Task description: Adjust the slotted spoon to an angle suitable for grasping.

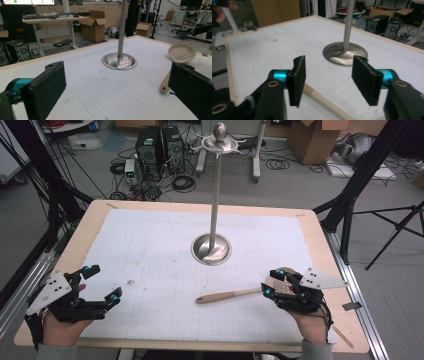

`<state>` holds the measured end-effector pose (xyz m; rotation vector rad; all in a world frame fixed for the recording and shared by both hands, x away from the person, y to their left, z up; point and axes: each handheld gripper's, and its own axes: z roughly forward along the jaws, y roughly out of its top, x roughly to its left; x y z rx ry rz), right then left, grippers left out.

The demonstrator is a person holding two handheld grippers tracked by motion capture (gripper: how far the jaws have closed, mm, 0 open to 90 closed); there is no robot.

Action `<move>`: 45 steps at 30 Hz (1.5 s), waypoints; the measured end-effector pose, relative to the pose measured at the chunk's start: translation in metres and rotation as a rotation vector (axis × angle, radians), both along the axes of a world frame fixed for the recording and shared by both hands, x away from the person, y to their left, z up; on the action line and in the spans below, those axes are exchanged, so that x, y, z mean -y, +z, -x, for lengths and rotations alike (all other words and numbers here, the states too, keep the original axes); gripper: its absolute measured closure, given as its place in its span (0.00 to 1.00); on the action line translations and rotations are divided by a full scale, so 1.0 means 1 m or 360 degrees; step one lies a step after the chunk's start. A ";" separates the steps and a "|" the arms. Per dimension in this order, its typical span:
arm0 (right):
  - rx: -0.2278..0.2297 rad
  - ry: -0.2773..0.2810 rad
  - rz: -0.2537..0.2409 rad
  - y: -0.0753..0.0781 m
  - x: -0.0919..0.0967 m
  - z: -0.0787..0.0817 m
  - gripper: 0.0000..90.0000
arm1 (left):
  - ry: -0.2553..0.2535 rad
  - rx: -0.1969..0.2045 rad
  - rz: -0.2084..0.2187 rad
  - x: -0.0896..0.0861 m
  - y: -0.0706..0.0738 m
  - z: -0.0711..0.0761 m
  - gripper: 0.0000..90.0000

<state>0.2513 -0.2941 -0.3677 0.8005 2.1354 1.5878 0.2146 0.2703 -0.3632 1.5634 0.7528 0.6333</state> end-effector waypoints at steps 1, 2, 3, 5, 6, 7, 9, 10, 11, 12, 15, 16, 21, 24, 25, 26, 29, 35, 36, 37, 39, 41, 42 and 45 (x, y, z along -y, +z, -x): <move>0.0009 0.0001 0.0049 -0.003 -0.002 -0.002 0.56 | 0.0002 -0.0002 0.0000 0.000 -0.001 0.000 0.02; 0.0009 0.0001 0.0049 -0.003 -0.002 -0.002 0.56 | 0.0002 -0.0002 0.0000 0.000 -0.001 0.000 0.02; 0.0032 0.0001 0.0100 -0.006 -0.004 -0.003 0.62 | -0.0001 -0.0005 -0.0007 0.000 -0.001 0.000 0.02; 0.0009 0.0011 0.0122 -0.009 -0.006 -0.004 0.67 | 0.0002 -0.0004 -0.0008 0.000 -0.001 0.000 0.02; 0.0010 0.0016 0.0136 -0.010 -0.006 -0.006 0.70 | 0.0000 -0.0006 -0.0005 0.000 -0.001 0.000 0.02; 0.0002 0.0014 0.0149 -0.012 -0.007 -0.007 0.74 | -0.0003 -0.0009 -0.0008 0.001 -0.002 0.000 0.02; -0.0029 0.0005 0.0162 -0.015 -0.008 -0.009 0.80 | -0.0005 -0.0009 -0.0008 0.002 -0.002 0.000 0.02; -0.0046 0.0000 0.0168 -0.017 -0.008 -0.010 0.83 | -0.0007 -0.0014 -0.0013 0.002 -0.003 0.000 0.02; -0.0046 0.0000 0.0168 -0.017 -0.008 -0.010 0.83 | -0.0007 -0.0014 -0.0013 0.002 -0.003 0.000 0.02; -0.0052 0.0000 0.0168 -0.019 -0.008 -0.011 0.86 | -0.0007 -0.0015 -0.0018 0.002 -0.003 0.000 0.02; -0.0082 -0.0006 0.0185 -0.024 -0.009 -0.014 0.92 | -0.0006 -0.0020 -0.0019 0.003 -0.004 0.001 0.02; -0.0083 -0.0006 0.0191 -0.025 -0.010 -0.015 0.94 | -0.0009 -0.0020 -0.0019 0.003 -0.004 0.001 0.02; -0.0133 0.0015 0.0228 -0.031 -0.013 -0.021 1.00 | -0.0002 -0.0026 -0.0029 0.001 -0.006 0.003 0.02; -0.0146 0.0024 0.0246 -0.032 -0.015 -0.024 1.00 | -0.0002 -0.0027 -0.0031 0.001 -0.006 0.004 0.02; -0.0151 0.0018 0.0256 -0.033 -0.016 -0.025 1.00 | 0.0001 -0.0028 -0.0028 0.001 -0.007 0.005 0.02; -0.0172 0.0016 0.0272 -0.036 -0.017 -0.028 1.00 | 0.0001 -0.0031 -0.0032 0.000 -0.007 0.005 0.02; -0.0177 0.0020 0.0288 -0.039 -0.018 -0.030 1.00 | 0.0001 -0.0033 -0.0032 0.000 -0.008 0.006 0.02; -0.0198 0.0104 0.0356 -0.051 -0.023 -0.038 1.00 | 0.0009 -0.0038 -0.0036 -0.002 -0.009 0.008 0.02; -0.0206 0.0103 0.0367 -0.052 -0.024 -0.040 1.00 | 0.0013 -0.0041 -0.0036 -0.002 -0.009 0.008 0.02; -0.0216 0.0097 0.0371 -0.053 -0.025 -0.041 1.00 | 0.0012 -0.0042 -0.0037 -0.002 -0.009 0.008 0.02; -0.0236 0.0081 0.0372 -0.055 -0.025 -0.044 1.00 | 0.0016 -0.0043 -0.0034 -0.002 -0.010 0.009 0.02; -0.0264 0.0058 0.0399 -0.058 -0.026 -0.046 1.00 | 0.0016 -0.0044 -0.0038 -0.003 -0.010 0.009 0.02; -0.0264 0.0058 0.0399 -0.058 -0.026 -0.046 1.00 | 0.0017 -0.0047 -0.0041 -0.003 -0.010 0.009 0.02; -0.0258 0.0041 0.0443 -0.061 -0.028 -0.049 1.00 | 0.0019 -0.0051 -0.0047 -0.003 -0.011 0.010 0.02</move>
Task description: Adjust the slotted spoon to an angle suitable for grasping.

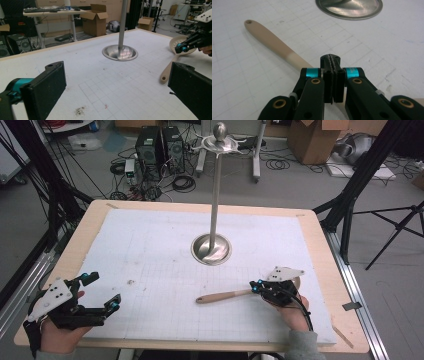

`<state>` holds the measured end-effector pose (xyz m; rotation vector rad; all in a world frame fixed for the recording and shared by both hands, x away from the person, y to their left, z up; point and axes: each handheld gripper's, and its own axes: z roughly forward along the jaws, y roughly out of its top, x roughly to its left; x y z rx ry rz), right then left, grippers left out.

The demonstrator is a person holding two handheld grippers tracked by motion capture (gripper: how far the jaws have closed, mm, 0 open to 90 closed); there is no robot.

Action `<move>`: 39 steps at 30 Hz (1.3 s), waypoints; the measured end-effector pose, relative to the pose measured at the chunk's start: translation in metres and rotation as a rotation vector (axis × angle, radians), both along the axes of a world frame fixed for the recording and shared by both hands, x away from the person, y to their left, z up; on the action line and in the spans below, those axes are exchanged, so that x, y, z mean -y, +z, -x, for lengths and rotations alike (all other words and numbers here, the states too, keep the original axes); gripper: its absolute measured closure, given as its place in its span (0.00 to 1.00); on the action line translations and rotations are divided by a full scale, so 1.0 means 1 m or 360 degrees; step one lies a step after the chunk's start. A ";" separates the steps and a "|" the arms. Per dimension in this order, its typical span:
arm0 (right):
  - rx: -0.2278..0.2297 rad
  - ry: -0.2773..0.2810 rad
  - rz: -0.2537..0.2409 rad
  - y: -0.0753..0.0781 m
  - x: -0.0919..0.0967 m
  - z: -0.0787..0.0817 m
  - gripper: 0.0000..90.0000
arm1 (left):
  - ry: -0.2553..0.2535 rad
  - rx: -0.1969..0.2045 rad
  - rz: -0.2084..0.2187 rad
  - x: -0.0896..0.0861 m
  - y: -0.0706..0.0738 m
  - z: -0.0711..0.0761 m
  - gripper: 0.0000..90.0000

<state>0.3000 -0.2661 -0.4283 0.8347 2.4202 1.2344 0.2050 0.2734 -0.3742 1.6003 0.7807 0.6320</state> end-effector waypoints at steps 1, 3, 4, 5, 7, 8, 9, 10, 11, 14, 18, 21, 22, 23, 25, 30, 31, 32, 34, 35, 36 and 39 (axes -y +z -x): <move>0.0000 0.0000 0.0000 0.000 0.000 0.000 1.00 | 0.0000 0.0000 0.0000 0.000 0.000 0.000 0.02; -0.0023 -0.0013 0.0022 -0.002 -0.001 -0.002 1.00 | 0.0001 -0.0003 -0.0001 0.000 0.000 0.000 0.02; -0.0025 -0.0017 0.0034 -0.003 -0.002 -0.003 1.00 | 0.0003 -0.0005 -0.0001 -0.001 -0.001 0.000 0.02; -0.0027 -0.0031 0.0047 -0.004 -0.002 -0.003 1.00 | 0.0005 -0.0006 0.0002 -0.001 -0.001 0.001 0.02; -0.0031 -0.0056 0.0062 -0.006 -0.001 -0.005 1.00 | 0.0006 -0.0007 0.0003 -0.002 -0.001 0.001 0.02; -0.0039 -0.0085 0.0073 -0.008 -0.001 -0.007 1.00 | 0.0010 -0.0010 0.0006 -0.002 -0.001 0.001 0.02; -0.0039 -0.0085 0.0073 -0.008 -0.001 -0.007 1.00 | 0.0011 -0.0010 0.0005 -0.002 -0.001 0.001 0.02; -0.0048 -0.0106 0.0071 -0.010 0.000 -0.008 1.00 | 0.0011 -0.0010 0.0006 -0.002 -0.002 0.001 0.02; -0.0048 -0.0106 0.0071 -0.010 0.000 -0.008 1.00 | 0.0011 -0.0012 0.0006 -0.002 -0.002 0.001 0.02; -0.0065 -0.0122 0.0060 -0.011 0.001 -0.008 1.00 | 0.0014 -0.0011 0.0004 -0.003 -0.001 0.001 0.02; -0.0046 -0.0162 0.0085 -0.012 0.002 -0.009 1.00 | 0.0011 -0.0014 0.0008 -0.003 -0.002 0.000 0.02; -0.0029 -0.0195 0.0136 -0.014 0.000 -0.010 1.00 | 0.0007 -0.0020 0.0003 -0.002 -0.003 -0.001 0.02; -0.0029 -0.0195 0.0136 -0.014 0.000 -0.010 1.00 | 0.0008 -0.0022 0.0005 -0.002 -0.003 -0.001 0.02; -0.0031 -0.0201 0.0154 -0.015 0.000 -0.010 1.00 | 0.0006 -0.0025 0.0001 -0.001 -0.003 -0.002 0.02; -0.0026 -0.0205 0.0176 -0.016 -0.001 -0.010 1.00 | 0.0001 -0.0027 -0.0001 0.000 -0.004 -0.003 0.02; -0.0062 -0.0201 0.0162 -0.015 0.002 -0.008 1.00 | -0.0013 -0.0029 0.0002 0.003 -0.004 -0.005 0.02; -0.0062 -0.0201 0.0162 -0.015 0.002 -0.008 1.00 | -0.0013 -0.0029 0.0002 0.003 -0.004 -0.005 0.02; -0.0066 -0.0204 0.0159 -0.015 0.003 -0.007 1.00 | -0.0018 -0.0030 -0.0003 0.003 -0.004 -0.006 0.02; -0.0057 -0.0202 0.0151 -0.016 0.005 -0.005 1.00 | -0.0023 -0.0032 0.0000 0.004 -0.004 -0.007 0.02; -0.0057 -0.0210 0.0136 -0.017 0.007 -0.004 1.00 | -0.0026 -0.0032 0.0001 0.004 -0.004 -0.007 0.02; -0.0059 -0.0222 0.0122 -0.017 0.010 -0.002 1.00 | -0.0032 -0.0031 -0.0001 0.005 -0.004 -0.008 0.02; -0.0059 -0.0229 0.0117 -0.017 0.013 0.001 1.00 | -0.0037 -0.0030 0.0004 0.007 -0.004 -0.010 0.02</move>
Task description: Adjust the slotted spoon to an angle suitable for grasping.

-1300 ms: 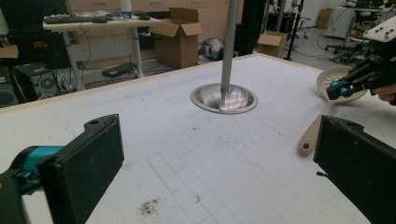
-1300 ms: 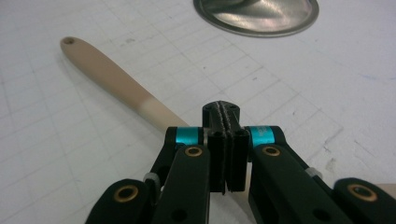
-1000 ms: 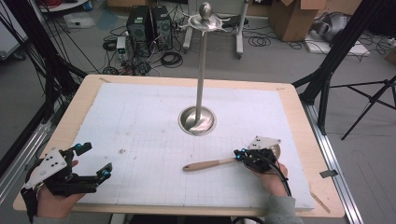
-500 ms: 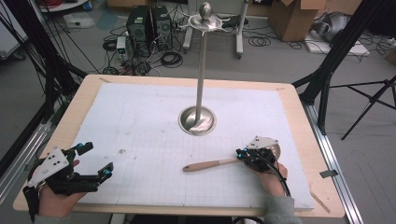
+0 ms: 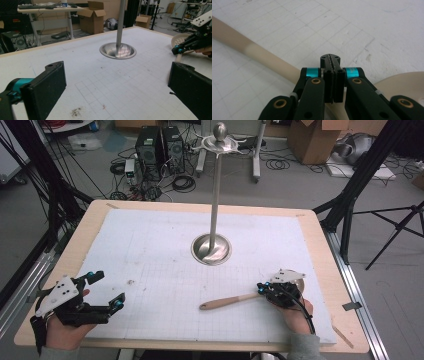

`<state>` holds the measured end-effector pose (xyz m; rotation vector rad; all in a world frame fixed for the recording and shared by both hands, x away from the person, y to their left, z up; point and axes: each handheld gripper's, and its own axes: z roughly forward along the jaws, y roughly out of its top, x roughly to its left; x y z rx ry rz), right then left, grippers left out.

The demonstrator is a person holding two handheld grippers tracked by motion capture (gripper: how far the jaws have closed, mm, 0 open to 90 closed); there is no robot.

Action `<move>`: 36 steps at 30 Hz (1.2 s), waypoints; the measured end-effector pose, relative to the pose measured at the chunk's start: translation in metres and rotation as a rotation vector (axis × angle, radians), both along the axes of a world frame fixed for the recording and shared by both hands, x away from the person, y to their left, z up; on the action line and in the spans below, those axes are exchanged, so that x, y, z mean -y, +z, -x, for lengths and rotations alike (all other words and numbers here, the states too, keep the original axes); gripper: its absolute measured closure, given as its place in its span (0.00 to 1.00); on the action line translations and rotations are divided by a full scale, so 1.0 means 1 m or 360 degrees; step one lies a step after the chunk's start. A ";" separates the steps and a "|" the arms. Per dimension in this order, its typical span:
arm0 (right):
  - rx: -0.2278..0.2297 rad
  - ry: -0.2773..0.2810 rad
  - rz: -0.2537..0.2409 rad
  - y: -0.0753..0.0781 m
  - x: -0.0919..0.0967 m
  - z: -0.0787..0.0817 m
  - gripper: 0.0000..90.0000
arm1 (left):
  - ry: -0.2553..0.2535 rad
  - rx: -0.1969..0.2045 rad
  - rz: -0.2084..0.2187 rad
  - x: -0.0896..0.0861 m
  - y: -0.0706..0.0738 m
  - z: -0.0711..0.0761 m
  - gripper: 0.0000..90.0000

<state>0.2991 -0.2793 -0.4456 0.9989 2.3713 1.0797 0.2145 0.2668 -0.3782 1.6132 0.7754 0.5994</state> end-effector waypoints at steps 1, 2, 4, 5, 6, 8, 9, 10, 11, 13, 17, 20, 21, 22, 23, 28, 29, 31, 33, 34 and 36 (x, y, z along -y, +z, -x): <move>-0.0001 -0.0006 -0.0004 0.000 0.002 0.001 1.00 | -0.0004 0.0000 -0.0001 0.001 0.000 -0.001 0.02; 0.0000 -0.0011 -0.0012 0.000 0.004 0.003 1.00 | -0.0007 0.0000 -0.0003 0.001 0.000 -0.001 0.02; -0.0004 -0.0018 -0.0022 -0.001 0.008 0.006 1.00 | -0.0015 0.0001 -0.0005 0.003 0.000 -0.003 0.02; -0.0004 -0.0022 -0.0025 -0.001 0.009 0.007 1.00 | -0.0021 0.0000 -0.0007 0.004 0.000 -0.004 0.02; -0.0002 -0.0028 -0.0022 -0.001 0.012 0.009 1.00 | -0.0023 0.0001 -0.0006 0.005 0.000 -0.004 0.02; 0.0003 -0.0037 -0.0023 -0.001 0.015 0.012 1.00 | -0.0032 0.0002 -0.0005 0.007 0.001 -0.006 0.02; -0.0002 -0.0050 -0.0027 -0.001 0.019 0.015 1.00 | -0.0034 0.0002 0.0000 0.008 0.001 -0.006 0.02; -0.0002 -0.0050 -0.0027 -0.001 0.019 0.015 1.00 | -0.0042 0.0002 -0.0008 0.008 0.001 -0.007 0.02; -0.0005 -0.0067 -0.0035 -0.001 0.024 0.018 1.00 | -0.0048 0.0001 -0.0007 0.010 0.001 -0.008 0.02; 0.0001 -0.0079 -0.0035 -0.002 0.028 0.021 1.00 | -0.0058 -0.0002 -0.0008 0.012 0.000 -0.010 0.02; 0.0017 -0.0092 -0.0008 -0.001 0.031 0.024 1.00 | -0.0070 -0.0005 -0.0006 0.015 0.000 -0.013 0.02; 0.0099 -0.0009 -0.0009 0.003 0.030 0.030 1.00 | -0.0080 -0.0004 -0.0005 0.017 0.000 -0.015 0.02; 0.0127 0.0010 -0.0039 0.005 0.029 0.032 1.00 | -0.0084 -0.0005 -0.0007 0.017 0.000 -0.016 0.02; 0.0156 0.0055 -0.0063 0.010 0.028 0.037 1.00 | -0.0085 -0.0006 -0.0001 0.018 0.000 -0.016 0.02; 0.0160 0.0080 -0.0075 0.011 0.027 0.039 1.00 | -0.0086 -0.0006 0.0000 0.018 0.001 -0.017 0.02; 0.0126 0.0264 -0.0138 0.013 0.017 0.049 1.00 | -0.0099 0.0009 0.0005 0.021 0.002 -0.020 0.02; 0.0107 0.0292 -0.0137 0.011 0.014 0.051 1.00 | -0.0105 0.0012 0.0004 0.022 0.002 -0.020 0.02; 0.0089 0.0359 -0.0112 0.007 0.005 0.052 1.00 | -0.0118 0.0013 0.0004 0.024 0.003 -0.021 0.02; 0.0071 0.0449 -0.0116 0.002 -0.006 0.053 1.00 | -0.0124 0.0014 0.0002 0.026 0.002 -0.022 0.02; 0.0071 0.0449 -0.0116 0.002 -0.006 0.053 1.00 | -0.0127 0.0015 -0.0002 0.026 0.002 -0.023 0.02; 0.0044 0.0506 -0.0099 -0.001 -0.013 0.052 1.00 | -0.0124 0.0010 0.0002 0.027 0.001 -0.023 0.02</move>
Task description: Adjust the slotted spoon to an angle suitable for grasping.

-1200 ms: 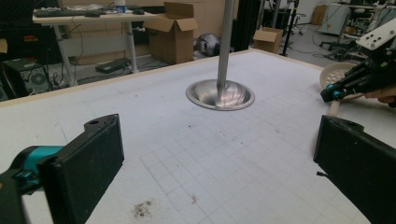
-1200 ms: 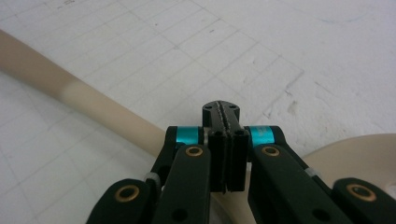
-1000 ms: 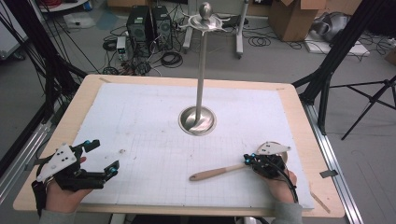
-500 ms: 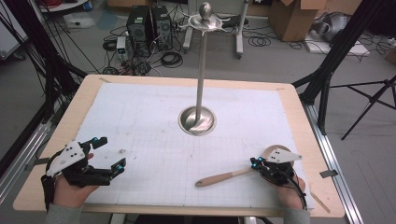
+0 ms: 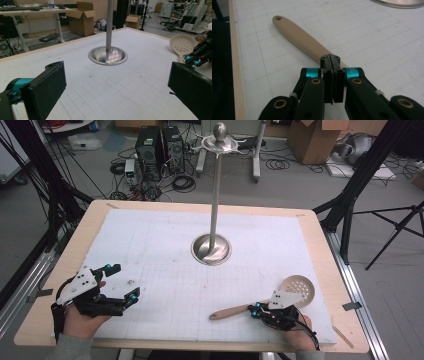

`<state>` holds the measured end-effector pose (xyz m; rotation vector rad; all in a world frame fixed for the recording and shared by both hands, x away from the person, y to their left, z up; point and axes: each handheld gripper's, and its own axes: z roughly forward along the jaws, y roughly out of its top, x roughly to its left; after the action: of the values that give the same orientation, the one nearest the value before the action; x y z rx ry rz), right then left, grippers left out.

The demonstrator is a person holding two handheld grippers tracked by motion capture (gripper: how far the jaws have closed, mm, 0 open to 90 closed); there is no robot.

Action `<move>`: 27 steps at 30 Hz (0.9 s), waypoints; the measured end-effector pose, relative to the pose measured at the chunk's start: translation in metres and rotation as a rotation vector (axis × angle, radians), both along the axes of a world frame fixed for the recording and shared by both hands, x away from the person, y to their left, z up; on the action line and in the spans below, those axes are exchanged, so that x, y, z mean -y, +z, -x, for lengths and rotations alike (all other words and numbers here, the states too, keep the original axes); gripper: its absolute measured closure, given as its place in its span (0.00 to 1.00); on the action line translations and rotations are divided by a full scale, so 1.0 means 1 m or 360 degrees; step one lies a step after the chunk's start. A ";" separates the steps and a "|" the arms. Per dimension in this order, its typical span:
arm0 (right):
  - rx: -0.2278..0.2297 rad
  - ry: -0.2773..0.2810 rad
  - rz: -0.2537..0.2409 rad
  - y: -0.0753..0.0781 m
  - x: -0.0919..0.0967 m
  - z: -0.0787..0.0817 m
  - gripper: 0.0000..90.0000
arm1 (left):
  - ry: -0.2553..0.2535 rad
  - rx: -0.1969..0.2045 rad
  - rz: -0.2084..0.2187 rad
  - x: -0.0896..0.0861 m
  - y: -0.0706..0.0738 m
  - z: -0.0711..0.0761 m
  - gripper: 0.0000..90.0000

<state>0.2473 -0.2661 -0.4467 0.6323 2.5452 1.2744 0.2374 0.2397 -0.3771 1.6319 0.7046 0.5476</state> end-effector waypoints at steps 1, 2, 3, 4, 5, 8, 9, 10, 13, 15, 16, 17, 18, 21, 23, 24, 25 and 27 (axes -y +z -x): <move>0.0000 0.0000 0.0000 0.000 0.000 0.000 1.00 | -0.0003 -0.0006 -0.0005 0.000 0.000 0.000 0.02; -0.0001 0.0004 0.0022 0.000 -0.002 0.000 1.00 | 0.0000 -0.0010 -0.0006 -0.001 -0.001 0.000 0.02; -0.0001 0.0010 0.0014 0.000 -0.003 -0.001 1.00 | 0.0003 -0.0007 -0.0007 -0.001 -0.001 0.000 0.02; -0.0002 0.0011 0.0006 0.000 -0.003 -0.002 1.00 | 0.0006 -0.0011 -0.0007 -0.002 -0.001 0.000 0.02; -0.0007 0.0002 0.0003 0.000 -0.004 -0.002 1.00 | 0.0012 -0.0010 -0.0009 -0.003 -0.001 0.001 0.02; -0.0013 -0.0012 0.0012 0.000 -0.008 -0.006 1.00 | 0.0025 -0.0009 -0.0004 -0.006 -0.001 0.004 0.02; -0.0013 -0.0021 0.0025 0.000 -0.012 -0.009 1.00 | 0.0029 -0.0004 -0.0005 -0.007 -0.001 0.005 0.02; -0.0013 -0.0021 0.0025 0.000 -0.012 -0.009 1.00 | 0.0036 -0.0002 -0.0001 -0.008 -0.001 0.006 0.02; -0.0024 -0.0041 0.0039 0.000 -0.017 -0.013 1.00 | 0.0053 0.0000 -0.0006 -0.012 0.000 0.010 0.02; -0.0035 -0.0070 0.0054 0.000 -0.021 -0.016 1.00 | 0.0065 -0.0001 -0.0007 -0.015 -0.001 0.012 0.02; -0.0039 -0.0079 0.0059 -0.001 -0.024 -0.019 1.00 | 0.0071 0.0000 -0.0008 -0.016 -0.001 0.013 0.02; -0.0038 -0.0093 0.0063 -0.001 -0.025 -0.020 1.00 | 0.0075 -0.0002 -0.0007 -0.018 -0.001 0.014 0.02; -0.0036 -0.0109 0.0071 -0.001 -0.027 -0.022 1.00 | 0.0084 0.0000 -0.0009 -0.019 -0.001 0.015 0.02; -0.0037 -0.0147 0.0076 0.000 -0.031 -0.027 1.00 | 0.0104 0.0000 -0.0009 -0.024 -0.002 0.020 0.02; -0.0034 -0.0153 0.0072 0.000 -0.032 -0.030 1.00 | 0.0115 0.0004 -0.0005 -0.026 -0.002 0.022 0.02; -0.0033 -0.0160 0.0071 0.000 -0.033 -0.032 1.00 | 0.0118 0.0005 -0.0013 -0.028 -0.001 0.023 0.02; -0.0033 -0.0188 0.0078 0.000 -0.035 -0.034 1.00 | 0.0132 0.0005 -0.0013 -0.030 -0.001 0.026 0.02; -0.0027 -0.0193 0.0081 0.000 -0.036 -0.036 1.00 | 0.0136 0.0005 -0.0014 -0.031 -0.002 0.027 0.02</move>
<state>0.2828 -0.2304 -0.4469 0.7766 2.5018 1.1651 0.2105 0.2704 -0.3786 1.6142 0.7730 0.6151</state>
